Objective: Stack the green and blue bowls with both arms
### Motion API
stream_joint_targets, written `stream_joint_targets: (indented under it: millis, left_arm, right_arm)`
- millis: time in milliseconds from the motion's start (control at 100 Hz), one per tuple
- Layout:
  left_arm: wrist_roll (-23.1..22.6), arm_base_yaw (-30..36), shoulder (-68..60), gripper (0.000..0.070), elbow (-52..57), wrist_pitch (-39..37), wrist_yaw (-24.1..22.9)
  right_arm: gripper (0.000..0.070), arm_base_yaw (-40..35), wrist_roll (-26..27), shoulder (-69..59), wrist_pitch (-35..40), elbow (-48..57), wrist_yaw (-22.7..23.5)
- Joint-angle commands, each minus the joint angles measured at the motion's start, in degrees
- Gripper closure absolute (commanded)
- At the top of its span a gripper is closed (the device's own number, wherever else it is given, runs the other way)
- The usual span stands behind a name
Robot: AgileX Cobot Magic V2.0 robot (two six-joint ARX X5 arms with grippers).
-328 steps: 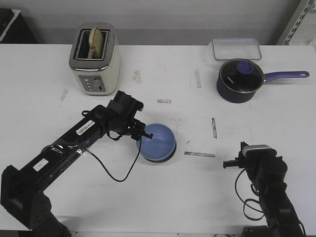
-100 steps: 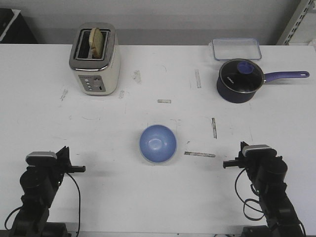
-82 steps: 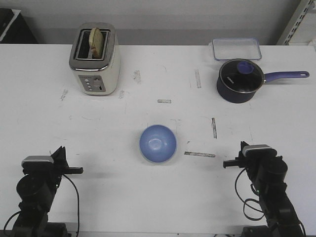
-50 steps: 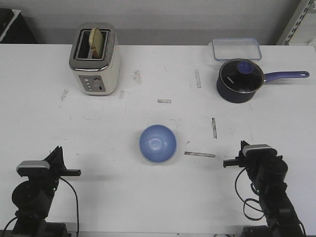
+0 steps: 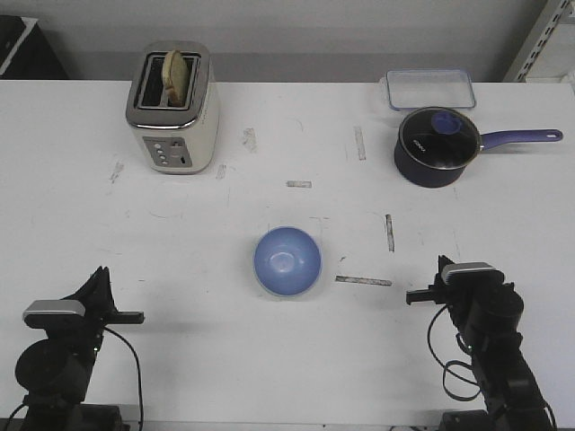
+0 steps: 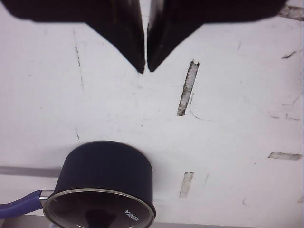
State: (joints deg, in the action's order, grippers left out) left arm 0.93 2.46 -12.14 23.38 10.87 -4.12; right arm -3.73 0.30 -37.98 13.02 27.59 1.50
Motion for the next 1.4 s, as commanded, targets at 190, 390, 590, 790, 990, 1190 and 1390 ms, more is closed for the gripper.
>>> stream_joint_targets:
  millis: [190, 390, 590, 790, 990, 1190, 1390]
  left_arm:
    - [-0.26, -1.25, 7.23, 0.0698, -7.93, -2.84, 2.82]
    - [-0.26, -2.32, 11.98, 0.0699, -17.66, -8.09, 3.54]
    - [-0.24, -2.60, 11.96, 0.0699, -22.67, -12.37, 3.91]
    - [-0.26, -2.60, 11.96, 0.0699, -22.64, -12.59, 3.91]
    - [-0.24, -2.60, 11.96, 0.0698, -22.64, -12.59, 3.91]
    - [-0.26, -2.60, 11.96, 0.0699, -22.64, -12.57, 3.91]
    - [-0.26, -2.60, 11.96, 0.0698, -22.64, -12.59, 3.91]
  right_arm:
    - [0.0700, -0.07, 0.31, -0.26, -0.59, 0.37, 0.00]
    - [0.0700, -0.07, 0.31, -0.26, -0.61, 0.37, 0.00]
    - [0.0700, -0.07, 0.31, -0.26, -0.85, 0.37, -0.02]
    - [0.0700, -0.04, 0.31, -0.26, -1.44, 0.37, -0.02]
    - [0.0700, -0.04, 0.31, -0.26, -1.51, 0.37, -0.02]
    - [0.0700, -0.07, 0.31, -0.26, -1.51, 0.37, -0.02]
    - [0.0700, -0.04, 0.31, -0.26, -1.51, 0.37, -0.02]
